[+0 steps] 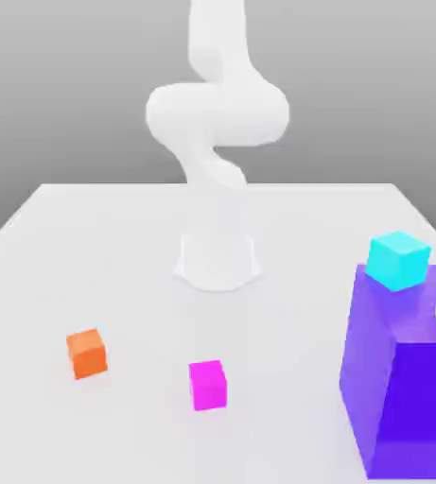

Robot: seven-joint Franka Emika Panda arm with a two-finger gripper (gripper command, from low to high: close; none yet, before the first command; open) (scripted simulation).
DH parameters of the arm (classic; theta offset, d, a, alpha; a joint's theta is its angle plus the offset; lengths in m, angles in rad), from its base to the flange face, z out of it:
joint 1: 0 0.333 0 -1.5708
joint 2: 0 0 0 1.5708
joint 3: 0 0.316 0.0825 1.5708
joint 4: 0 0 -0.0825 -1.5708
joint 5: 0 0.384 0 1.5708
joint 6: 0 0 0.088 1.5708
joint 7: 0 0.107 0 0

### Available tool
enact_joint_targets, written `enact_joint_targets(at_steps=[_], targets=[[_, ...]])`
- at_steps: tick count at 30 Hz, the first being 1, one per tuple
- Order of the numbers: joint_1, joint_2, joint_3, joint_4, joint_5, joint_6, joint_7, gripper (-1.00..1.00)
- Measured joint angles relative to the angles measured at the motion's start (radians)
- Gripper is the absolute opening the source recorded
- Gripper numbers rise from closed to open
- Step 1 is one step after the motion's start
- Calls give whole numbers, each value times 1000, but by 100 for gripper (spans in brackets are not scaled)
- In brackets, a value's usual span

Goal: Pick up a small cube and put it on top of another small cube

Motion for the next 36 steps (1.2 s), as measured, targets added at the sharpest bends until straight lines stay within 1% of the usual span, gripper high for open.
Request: enact_joint_targets(at_steps=[10,18,21,26,27,33,36], targets=[[16,355,-39,-262,-17,258,-101,0],[27,674,-67,-488,-1,487,-212,0],[22,785,-56,-506,27,574,-246,0],[-14,967,-10,-478,67,721,-278,0],[-21,992,-4,-473,69,742,-279,-100],[-24,1005,0,-471,67,751,-277,-100],[-14,939,-13,-483,56,698,-269,-100]])
